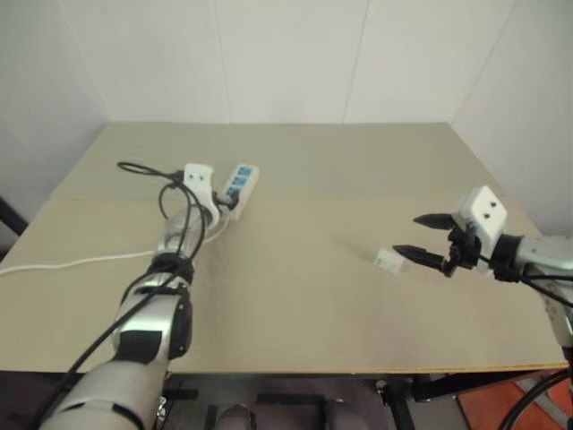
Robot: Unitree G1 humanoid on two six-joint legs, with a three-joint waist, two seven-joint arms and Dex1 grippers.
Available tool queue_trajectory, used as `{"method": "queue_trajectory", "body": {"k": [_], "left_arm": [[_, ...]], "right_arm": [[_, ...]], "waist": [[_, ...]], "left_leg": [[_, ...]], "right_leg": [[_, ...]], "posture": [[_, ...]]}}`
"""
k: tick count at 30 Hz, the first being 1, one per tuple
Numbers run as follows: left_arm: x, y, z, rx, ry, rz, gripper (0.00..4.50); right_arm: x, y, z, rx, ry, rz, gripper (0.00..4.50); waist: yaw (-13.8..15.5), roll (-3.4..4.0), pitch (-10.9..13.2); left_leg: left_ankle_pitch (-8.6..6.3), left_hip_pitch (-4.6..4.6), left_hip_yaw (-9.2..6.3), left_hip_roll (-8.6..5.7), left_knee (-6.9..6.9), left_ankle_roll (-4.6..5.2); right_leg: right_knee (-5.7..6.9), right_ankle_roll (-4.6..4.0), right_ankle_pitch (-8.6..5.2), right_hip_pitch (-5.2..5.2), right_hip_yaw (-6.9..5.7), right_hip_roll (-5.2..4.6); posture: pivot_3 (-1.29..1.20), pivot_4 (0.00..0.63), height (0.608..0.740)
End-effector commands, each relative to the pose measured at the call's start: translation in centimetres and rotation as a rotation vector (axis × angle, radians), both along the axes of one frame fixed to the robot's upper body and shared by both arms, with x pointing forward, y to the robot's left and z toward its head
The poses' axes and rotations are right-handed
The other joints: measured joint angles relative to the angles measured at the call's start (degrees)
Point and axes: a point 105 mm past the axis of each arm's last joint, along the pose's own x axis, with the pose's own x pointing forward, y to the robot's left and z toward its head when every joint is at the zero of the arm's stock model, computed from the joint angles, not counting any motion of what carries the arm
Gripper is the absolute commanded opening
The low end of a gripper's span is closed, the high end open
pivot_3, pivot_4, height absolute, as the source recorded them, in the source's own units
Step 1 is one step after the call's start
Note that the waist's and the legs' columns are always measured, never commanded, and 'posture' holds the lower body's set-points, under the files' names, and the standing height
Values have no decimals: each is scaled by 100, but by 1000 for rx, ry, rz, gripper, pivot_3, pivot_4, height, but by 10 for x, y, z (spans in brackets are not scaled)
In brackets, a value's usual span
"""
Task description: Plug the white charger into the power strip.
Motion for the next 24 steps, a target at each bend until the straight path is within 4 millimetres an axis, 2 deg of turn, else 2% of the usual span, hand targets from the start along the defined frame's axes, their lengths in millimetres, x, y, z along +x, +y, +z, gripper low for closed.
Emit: {"method": "queue_trajectory", "body": {"k": [1, 3, 8, 9, 17, 24], "left_arm": [[2, -7, 3, 9, -2, -13, 4500], [1, -10, -4, 16, 24, -26, 4500], [0, -17, -15, 28, 63, -28, 3362], [0, -18, -15, 32, 65, -30, 3245], [0, -17, -16, 45, 67, -41, 3245], [-6, -29, -16, 113, 33, -197, 3245]], "right_arm": [[-6, 2, 12, 9, -48, -3, 4090], [-7, 3, 12, 13, -47, -4, 4090], [-9, 5, 12, 25, -51, -8, 4132], [-9, 6, 12, 27, -53, -10, 4132], [-12, 4, 12, 28, -54, -23, 4132], [-14, 1, 9, 31, -50, -35, 4132]], "waist": [[2, 0, 0], [3, 0, 0], [4, 0, 0], [7, 0, 0], [16, -1, 0], [23, -1, 0]], "left_leg": [[0, 0, 0, 0, 0, 0], [0, -1, -1, -1, 1, 0], [1, 0, -2, -2, 1, -1], [1, 1, -2, -2, 1, -1], [1, 0, -5, -7, 2, -2], [2, 0, -5, -8, 1, -2]], "right_leg": [[0, 0, 0, 0, 0, 0], [0, 1, 0, 0, 0, 0], [0, 2, 1, 1, 0, -1], [-1, 2, 1, 1, 0, -1], [0, 3, 1, 3, -1, -5], [1, 4, 1, 3, -1, -5]], "posture": [[0, 150, 740], [0, 150, 740], [0, 150, 740], [0, 150, 740], [0, 150, 740], [0, 150, 740]]}}
